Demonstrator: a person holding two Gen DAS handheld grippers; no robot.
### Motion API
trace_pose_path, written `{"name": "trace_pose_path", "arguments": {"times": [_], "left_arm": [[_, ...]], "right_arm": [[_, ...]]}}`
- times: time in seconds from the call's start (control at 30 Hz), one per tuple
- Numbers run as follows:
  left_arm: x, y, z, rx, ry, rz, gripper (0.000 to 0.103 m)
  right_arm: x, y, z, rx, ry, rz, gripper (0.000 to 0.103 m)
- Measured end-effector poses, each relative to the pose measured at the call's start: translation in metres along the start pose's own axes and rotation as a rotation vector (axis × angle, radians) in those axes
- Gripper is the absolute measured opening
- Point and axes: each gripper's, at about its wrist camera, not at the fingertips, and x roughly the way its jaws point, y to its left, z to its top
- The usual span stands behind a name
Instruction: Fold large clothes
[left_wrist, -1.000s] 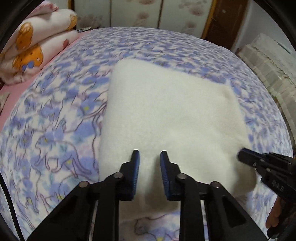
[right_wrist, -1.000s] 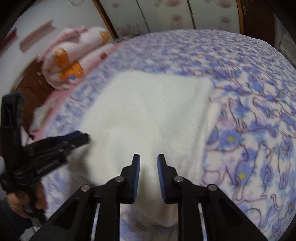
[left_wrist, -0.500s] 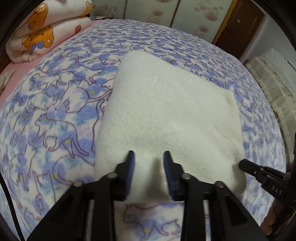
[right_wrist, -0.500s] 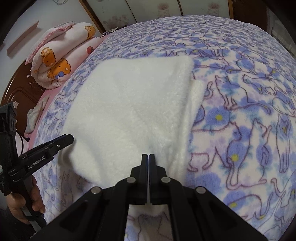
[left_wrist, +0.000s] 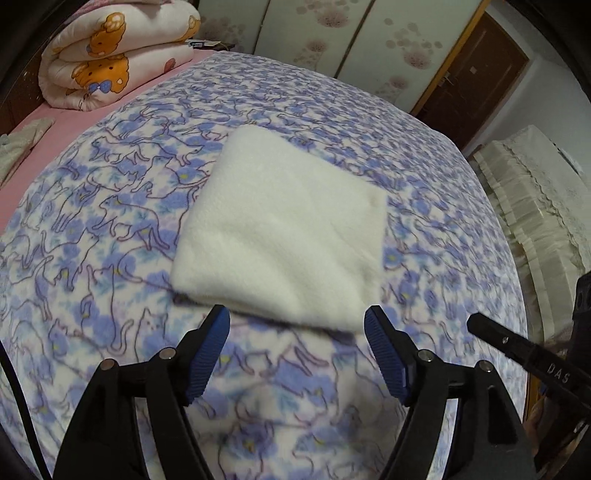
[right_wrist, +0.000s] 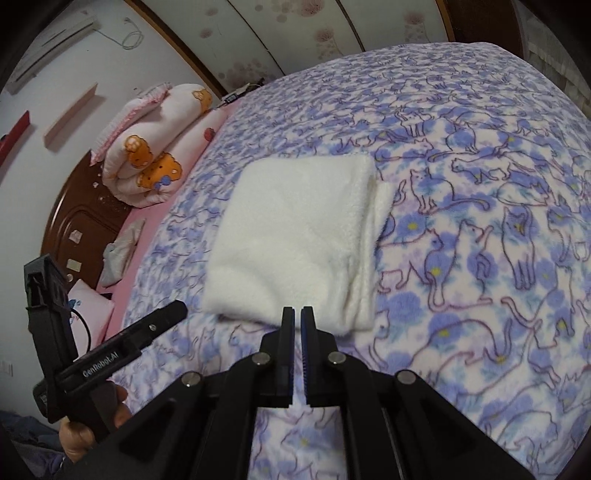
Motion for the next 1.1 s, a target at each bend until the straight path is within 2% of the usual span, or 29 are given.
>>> {"name": "trace_pose_path", "arguments": {"times": [0.13, 0.2, 0.27, 0.3, 0.53, 0.63, 0.73, 0.87, 0.97, 1.1], "left_arm": [[-0.021, -0.025, -0.027, 0.043, 0.019, 0.002, 0.075], [-0.027, -0.037, -0.043, 0.063, 0.035, 0.010, 0.075], [-0.030, -0.049, -0.056, 0.085, 0.047, 0.008, 0.075], [-0.030, -0.053, -0.062, 0.095, 0.051, 0.011, 0.075], [-0.027, -0.078, -0.104, 0.106, 0.061, 0.007, 0.075], [-0.025, -0.085, -0.115, 0.104, 0.034, 0.015, 0.075], [-0.017, -0.091, -0.127, 0.095, 0.054, 0.037, 0.076], [-0.010, -0.097, -0.148, 0.082, 0.065, 0.008, 0.076], [-0.015, -0.106, -0.168, 0.108, 0.042, 0.009, 0.076], [-0.041, -0.114, -0.197, 0.116, 0.001, 0.027, 0.076]], "right_arm": [[-0.038, 0.001, -0.019, -0.013, -0.014, 0.009, 0.005], [-0.053, -0.002, -0.030, -0.010, -0.023, -0.006, 0.012], [-0.064, -0.008, -0.041, 0.002, -0.024, -0.023, 0.024], [-0.068, -0.013, -0.048, 0.014, -0.023, -0.027, 0.025], [-0.077, -0.043, -0.092, 0.098, 0.003, -0.032, 0.026], [-0.076, -0.047, -0.107, 0.070, -0.001, -0.073, 0.026], [-0.071, -0.051, -0.122, 0.037, 0.001, -0.110, 0.026], [-0.072, -0.061, -0.143, 0.013, -0.010, -0.122, 0.028], [-0.081, -0.068, -0.163, 0.014, -0.041, -0.130, 0.031], [-0.104, -0.070, -0.192, 0.024, -0.083, -0.111, 0.031]]}}
